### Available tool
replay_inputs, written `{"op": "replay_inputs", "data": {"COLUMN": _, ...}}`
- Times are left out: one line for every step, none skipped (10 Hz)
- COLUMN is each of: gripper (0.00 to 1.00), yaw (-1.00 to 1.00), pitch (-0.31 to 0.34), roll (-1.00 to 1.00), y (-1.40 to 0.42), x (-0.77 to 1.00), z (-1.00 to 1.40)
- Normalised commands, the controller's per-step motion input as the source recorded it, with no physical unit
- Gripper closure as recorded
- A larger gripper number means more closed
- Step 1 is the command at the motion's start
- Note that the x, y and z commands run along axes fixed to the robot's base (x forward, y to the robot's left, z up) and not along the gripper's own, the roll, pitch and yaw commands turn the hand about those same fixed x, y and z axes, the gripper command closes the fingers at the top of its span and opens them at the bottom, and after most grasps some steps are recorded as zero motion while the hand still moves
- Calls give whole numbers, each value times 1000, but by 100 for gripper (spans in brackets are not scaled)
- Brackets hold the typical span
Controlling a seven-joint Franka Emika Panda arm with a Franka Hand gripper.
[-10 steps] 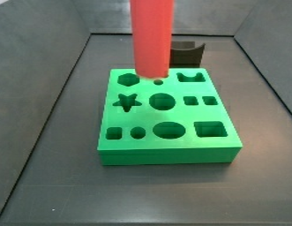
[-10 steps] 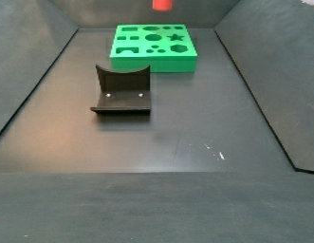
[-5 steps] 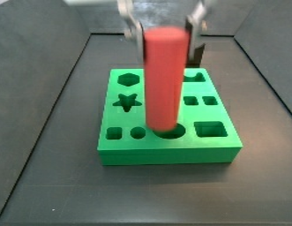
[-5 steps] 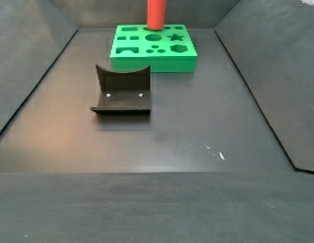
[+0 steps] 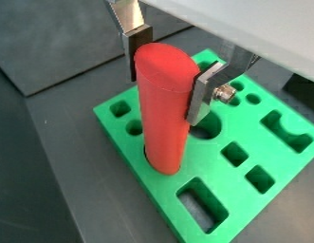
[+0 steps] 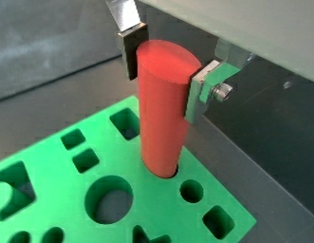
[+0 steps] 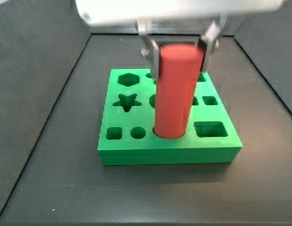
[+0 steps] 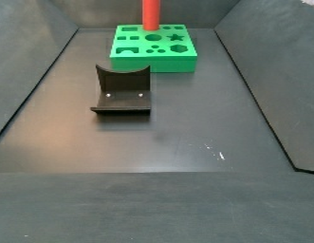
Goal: Insert the oval object.
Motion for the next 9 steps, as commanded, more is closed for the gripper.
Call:
{"op": "replay_inputs", "data": {"gripper": 100, "yaw": 340, "pitch": 64, "roll": 0, "y": -57, "x": 220, "z": -334}}
{"op": "replay_inputs", "data": {"gripper": 100, "yaw": 237, "pitch": 16, "roll": 21, "y": -17, "x": 106, "z": -354}}
{"op": "replay_inputs", "data": {"gripper": 100, "yaw": 0, "pitch": 0, "roll": 31, "y": -60, "x": 11, "z": -354}}
{"op": "replay_inputs", "data": {"gripper": 100, "yaw": 0, "pitch": 0, "roll": 20, "y": -77, "x": 31, "z": -369}}
{"op": "replay_inputs", "data": {"gripper": 100, "yaw": -34, "pitch": 0, "roll": 37, "y": -83, "x": 23, "z": -371}}
{"op": "replay_inputs", "data": {"gripper": 100, "yaw": -51, "pitch": 0, "roll": 30, "y": -69, "x": 0, "z": -357}}
{"op": "replay_inputs", "data": {"gripper": 100, "yaw": 0, "pitch": -39, "roll": 0, "y": 0, "x": 0, "z": -57}}
{"op": "replay_inputs", "data": {"gripper": 100, "yaw": 0, "pitch": 0, "roll": 4, "y": 0, "x": 0, "z": 0}}
{"op": "replay_inputs", "data": {"gripper": 100, "yaw": 0, "pitch": 0, "roll": 0, "y": 0, "x": 0, "z": 0}}
